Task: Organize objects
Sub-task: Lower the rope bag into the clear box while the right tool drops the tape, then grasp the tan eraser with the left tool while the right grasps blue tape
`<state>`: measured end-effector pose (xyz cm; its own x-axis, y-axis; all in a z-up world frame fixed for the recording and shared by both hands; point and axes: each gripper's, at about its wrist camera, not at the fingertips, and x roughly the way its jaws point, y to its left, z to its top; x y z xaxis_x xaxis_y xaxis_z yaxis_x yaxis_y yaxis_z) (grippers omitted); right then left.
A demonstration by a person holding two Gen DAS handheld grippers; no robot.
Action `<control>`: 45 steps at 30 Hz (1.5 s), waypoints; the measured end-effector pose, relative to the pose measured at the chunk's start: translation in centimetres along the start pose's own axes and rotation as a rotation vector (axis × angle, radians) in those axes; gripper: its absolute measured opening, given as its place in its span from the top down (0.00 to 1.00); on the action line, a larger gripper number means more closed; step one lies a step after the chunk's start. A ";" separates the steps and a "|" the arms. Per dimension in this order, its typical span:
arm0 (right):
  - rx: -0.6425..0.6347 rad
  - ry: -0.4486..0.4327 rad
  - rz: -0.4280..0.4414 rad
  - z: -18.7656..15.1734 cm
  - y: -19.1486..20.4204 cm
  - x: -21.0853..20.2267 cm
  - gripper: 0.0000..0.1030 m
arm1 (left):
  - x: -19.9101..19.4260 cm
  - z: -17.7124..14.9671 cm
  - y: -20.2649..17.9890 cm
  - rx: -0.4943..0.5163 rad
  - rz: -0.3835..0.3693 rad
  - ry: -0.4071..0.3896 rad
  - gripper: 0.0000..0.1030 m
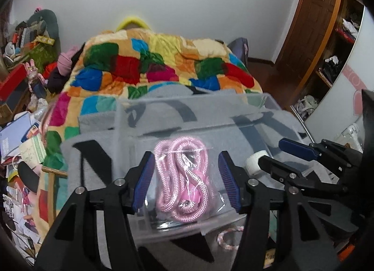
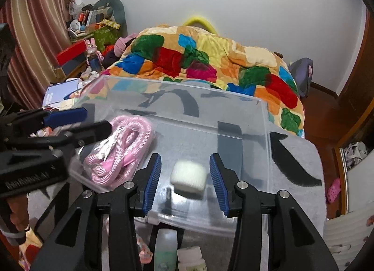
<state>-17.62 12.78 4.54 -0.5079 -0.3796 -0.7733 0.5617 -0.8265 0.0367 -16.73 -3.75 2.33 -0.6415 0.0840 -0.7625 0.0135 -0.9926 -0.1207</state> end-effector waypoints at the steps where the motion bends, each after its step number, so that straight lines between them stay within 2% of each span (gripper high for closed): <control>1: 0.003 -0.008 0.004 -0.1 -0.1 -0.5 0.58 | -0.6 -0.1 0.0 0.001 0.005 -0.014 0.37; 3: 0.005 -0.029 0.007 -0.5 -0.3 -1.7 0.56 | -2.2 -0.4 0.1 0.000 0.014 -0.049 0.32; 7: -0.007 -0.092 -0.005 -1.9 -0.8 -4.9 0.46 | -4.4 -1.7 -0.2 -0.003 0.007 -0.082 0.22; 13: 0.002 -0.134 -0.017 -5.7 -1.9 -8.8 0.41 | -5.3 -5.2 -1.4 0.013 0.001 -0.058 0.22; 21: 0.060 -0.071 -0.021 -11.4 -3.5 -9.9 0.40 | -4.7 -9.9 -3.8 0.041 -0.029 0.011 0.21; 26: 0.118 -0.009 0.003 -14.6 -4.3 -9.1 0.40 | -3.7 -12.7 -6.0 0.055 -0.080 0.072 0.21; 33: 0.137 0.058 0.008 -17.6 -3.8 -7.5 0.41 | -1.7 -14.5 -9.3 0.125 -0.119 0.122 0.22; 35: 0.126 0.062 -0.004 -18.0 -3.5 -7.3 0.46 | -1.1 -14.7 -9.9 0.130 -0.132 0.132 0.28; 37: 0.113 0.064 -0.010 -18.1 -3.3 -7.1 0.66 | -0.7 -14.8 -10.3 0.136 -0.142 0.142 0.38; 38: 0.109 0.065 -0.008 -18.2 -3.3 -7.2 0.65 | -0.7 -15.0 -10.4 0.145 -0.134 0.135 0.40; 39: 0.107 0.063 -0.007 -18.1 -3.3 -7.2 0.65 | -0.7 -15.1 -10.6 0.159 -0.123 0.122 0.46; 40: 0.104 0.052 -0.009 -18.1 -3.2 -7.3 0.65 | -0.8 -15.1 -10.8 0.168 -0.127 0.118 0.57; 41: 0.099 0.039 -0.014 -18.0 -3.1 -7.5 0.65 | -0.9 -15.1 -10.8 0.169 -0.131 0.117 0.61; 45: 0.073 0.003 -0.023 -17.6 -2.6 -8.4 0.65 | -1.3 -15.0 -10.4 0.163 -0.150 0.101 0.61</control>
<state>-3.34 25.47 -0.19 -0.5186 -0.3589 -0.7760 0.5007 -0.8632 0.0646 -4.48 7.78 -4.94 -0.5472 0.2319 -0.8042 -0.2055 -0.9687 -0.1395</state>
